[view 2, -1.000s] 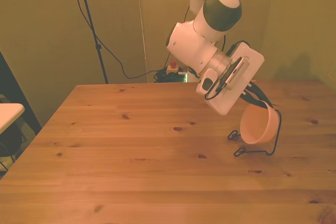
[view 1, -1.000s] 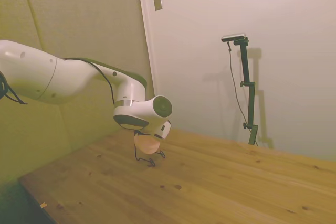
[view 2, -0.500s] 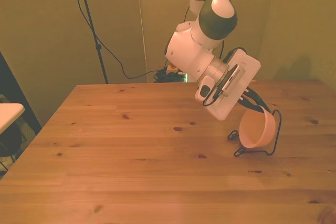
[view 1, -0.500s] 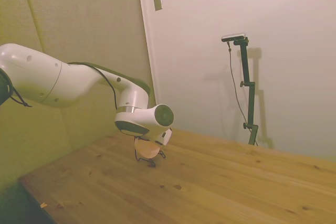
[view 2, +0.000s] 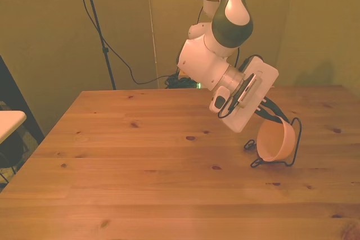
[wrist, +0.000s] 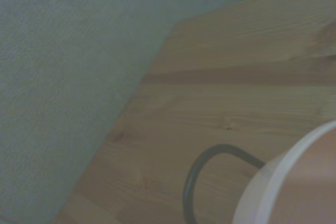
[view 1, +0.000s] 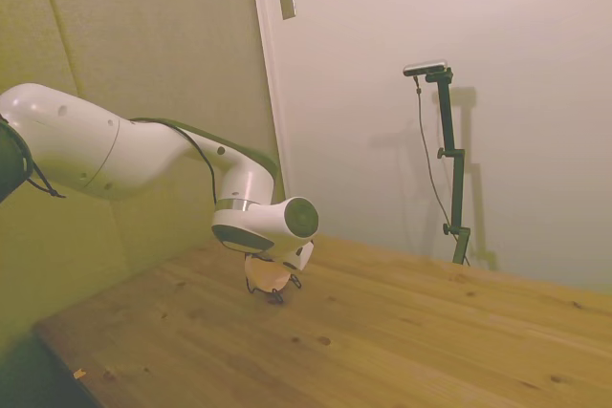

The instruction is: Load the bowl

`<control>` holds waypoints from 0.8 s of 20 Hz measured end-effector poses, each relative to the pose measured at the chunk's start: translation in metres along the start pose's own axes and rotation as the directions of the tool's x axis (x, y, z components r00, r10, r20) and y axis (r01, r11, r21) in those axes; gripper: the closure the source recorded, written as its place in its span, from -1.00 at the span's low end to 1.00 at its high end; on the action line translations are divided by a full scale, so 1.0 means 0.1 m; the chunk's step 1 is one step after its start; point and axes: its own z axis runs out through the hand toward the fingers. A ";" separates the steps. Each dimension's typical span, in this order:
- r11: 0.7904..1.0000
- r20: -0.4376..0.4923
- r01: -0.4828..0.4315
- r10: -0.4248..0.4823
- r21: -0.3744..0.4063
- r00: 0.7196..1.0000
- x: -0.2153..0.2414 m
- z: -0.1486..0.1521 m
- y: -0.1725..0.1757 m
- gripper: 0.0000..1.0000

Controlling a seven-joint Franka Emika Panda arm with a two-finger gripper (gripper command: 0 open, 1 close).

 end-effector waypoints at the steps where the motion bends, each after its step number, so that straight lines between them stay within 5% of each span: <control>1: 1.000 -0.001 -0.001 0.001 0.002 1.000 0.00 0.00 0.00 -1.00; 10: 1.000 0.002 0.000 0.000 0.026 1.000 0.01 -0.06 0.02 -1.00; 16: 0.999 -0.040 -0.003 0.005 0.039 0.999 0.01 -0.43 0.04 -1.00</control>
